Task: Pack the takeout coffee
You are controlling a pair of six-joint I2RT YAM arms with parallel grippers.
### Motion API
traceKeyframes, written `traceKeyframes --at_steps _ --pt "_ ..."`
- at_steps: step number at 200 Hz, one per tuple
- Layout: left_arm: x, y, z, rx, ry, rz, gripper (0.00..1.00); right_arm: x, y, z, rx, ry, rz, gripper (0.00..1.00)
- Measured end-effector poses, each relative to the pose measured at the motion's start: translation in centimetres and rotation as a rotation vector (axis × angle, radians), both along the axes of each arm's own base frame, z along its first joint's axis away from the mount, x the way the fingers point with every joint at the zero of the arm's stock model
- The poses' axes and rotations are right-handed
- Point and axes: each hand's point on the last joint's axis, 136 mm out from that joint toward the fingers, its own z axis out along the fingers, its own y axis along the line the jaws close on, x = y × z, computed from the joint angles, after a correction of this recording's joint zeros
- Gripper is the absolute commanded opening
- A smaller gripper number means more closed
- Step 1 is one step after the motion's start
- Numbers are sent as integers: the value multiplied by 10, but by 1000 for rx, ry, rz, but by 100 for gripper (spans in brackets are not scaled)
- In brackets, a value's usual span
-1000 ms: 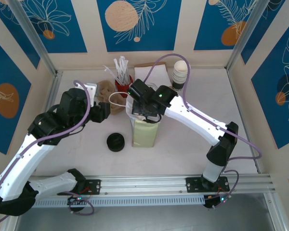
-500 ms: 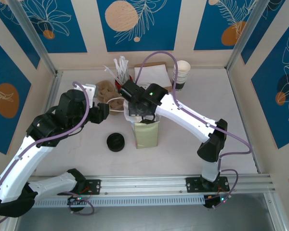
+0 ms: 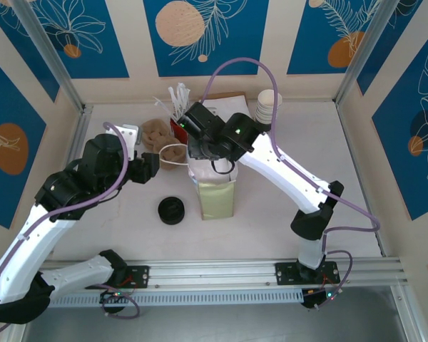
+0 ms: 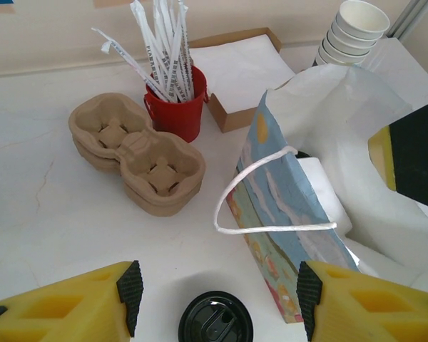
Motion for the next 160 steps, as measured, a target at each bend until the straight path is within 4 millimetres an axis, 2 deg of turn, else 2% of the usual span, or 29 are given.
traceKeyframes --at_steps 30,84,103,127,143,160 --pt "0 0 0 2 -1 2 61 -6 9 -1 17 6 33 38" --pt "1 2 0 5 -4 9 62 -15 9 -4 51 24 66 38" --pt "2 4 0 11 -9 21 62 -17 9 8 81 0 83 38" --pt "3 9 -2 25 -17 43 63 -21 2 34 133 -62 109 42" --pt "5 13 -2 41 -34 62 65 -25 -9 52 161 -116 127 46" --pt "8 18 -3 61 -62 82 71 -28 -28 67 181 -175 131 50"
